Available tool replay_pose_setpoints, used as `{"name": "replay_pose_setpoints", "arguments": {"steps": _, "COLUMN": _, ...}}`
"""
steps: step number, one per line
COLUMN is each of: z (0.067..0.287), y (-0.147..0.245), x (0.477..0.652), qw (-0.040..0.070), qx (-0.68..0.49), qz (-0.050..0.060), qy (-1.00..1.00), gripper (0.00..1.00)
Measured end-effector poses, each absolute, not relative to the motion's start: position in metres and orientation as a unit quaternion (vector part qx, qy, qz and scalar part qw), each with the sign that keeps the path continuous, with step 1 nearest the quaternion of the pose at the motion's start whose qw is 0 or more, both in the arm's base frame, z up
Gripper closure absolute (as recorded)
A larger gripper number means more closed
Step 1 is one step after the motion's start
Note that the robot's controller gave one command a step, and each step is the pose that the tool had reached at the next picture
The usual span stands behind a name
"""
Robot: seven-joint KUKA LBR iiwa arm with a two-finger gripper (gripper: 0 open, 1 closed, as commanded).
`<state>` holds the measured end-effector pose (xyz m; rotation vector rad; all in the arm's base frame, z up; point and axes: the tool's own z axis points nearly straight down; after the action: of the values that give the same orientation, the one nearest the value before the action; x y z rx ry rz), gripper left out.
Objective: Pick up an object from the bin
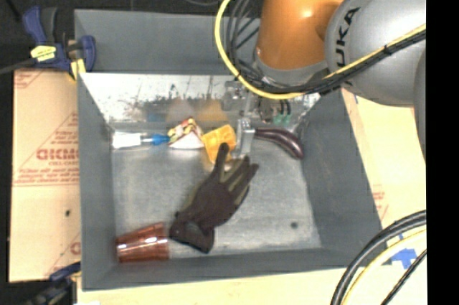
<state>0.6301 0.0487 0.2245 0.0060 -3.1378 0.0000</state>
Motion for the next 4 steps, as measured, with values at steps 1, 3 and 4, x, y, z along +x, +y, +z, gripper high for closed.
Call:
{"name": "replay_pose_setpoints", "arguments": {"steps": 1, "z": 0.230, "y": 0.049, "x": 0.632, "qw": -0.002, "qx": 0.002, "qz": 0.000, "qy": -1.000, "gripper": 0.00}}
{"name": "replay_pose_setpoints", "arguments": {"steps": 3, "z": 0.169, "y": 0.027, "x": 0.586, "qw": -0.002, "qx": 0.255, "qz": 0.001, "qy": -0.967, "gripper": 0.00}}
{"name": "replay_pose_setpoints", "arguments": {"steps": 4, "z": 0.140, "y": 0.026, "x": 0.581, "qw": -0.004, "qx": 0.302, "qz": 0.001, "qy": -0.953, "gripper": 0.00}}
